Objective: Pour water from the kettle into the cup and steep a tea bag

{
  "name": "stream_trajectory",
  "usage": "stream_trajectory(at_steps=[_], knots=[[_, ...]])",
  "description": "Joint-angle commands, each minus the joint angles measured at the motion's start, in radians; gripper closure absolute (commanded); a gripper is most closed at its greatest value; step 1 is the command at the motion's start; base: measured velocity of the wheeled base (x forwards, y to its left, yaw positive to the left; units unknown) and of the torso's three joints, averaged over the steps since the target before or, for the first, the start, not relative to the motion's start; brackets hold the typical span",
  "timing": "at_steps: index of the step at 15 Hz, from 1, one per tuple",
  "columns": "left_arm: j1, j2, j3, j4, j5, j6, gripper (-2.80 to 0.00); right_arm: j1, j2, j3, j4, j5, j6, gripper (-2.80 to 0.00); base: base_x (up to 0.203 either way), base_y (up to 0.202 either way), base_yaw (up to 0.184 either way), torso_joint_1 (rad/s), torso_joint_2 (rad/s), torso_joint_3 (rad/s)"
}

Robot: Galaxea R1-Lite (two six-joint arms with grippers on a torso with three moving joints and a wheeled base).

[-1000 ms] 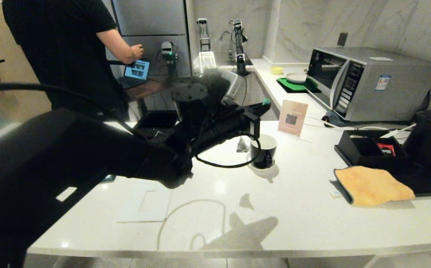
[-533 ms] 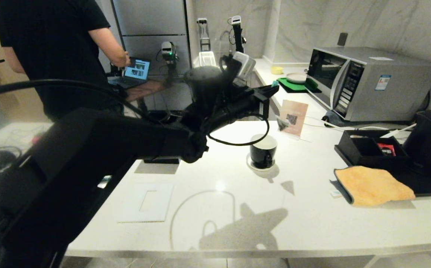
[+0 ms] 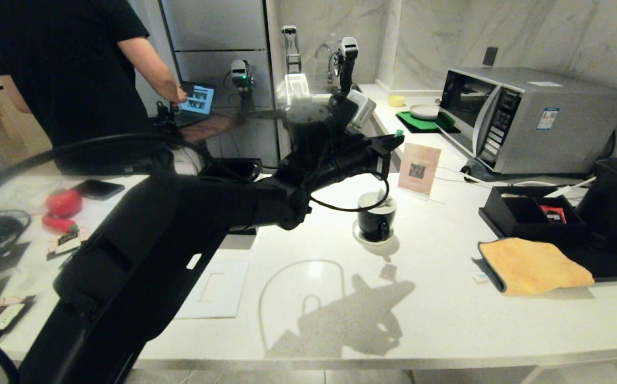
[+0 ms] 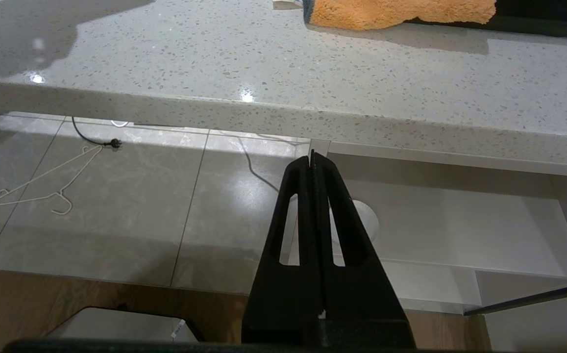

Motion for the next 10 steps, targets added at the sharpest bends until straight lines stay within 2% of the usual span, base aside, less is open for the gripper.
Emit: stream_trajectory(at_steps=[1,10], knots=[[0.0,0.037,-0.004,-0.005,-0.002,0.0,0.0,0.0,0.002,0.0,0.0,0.0,-0.001,0.0,0.0,0.0,0.0,0.0,0.0,0.0],[-0.001,0.101,-0.006,-0.031,-0.002,0.012,0.0,0.0,0.002,0.0,0.0,0.0,-0.001,0.0,0.0,0.0,0.0,0.0,0.0,0.0]])
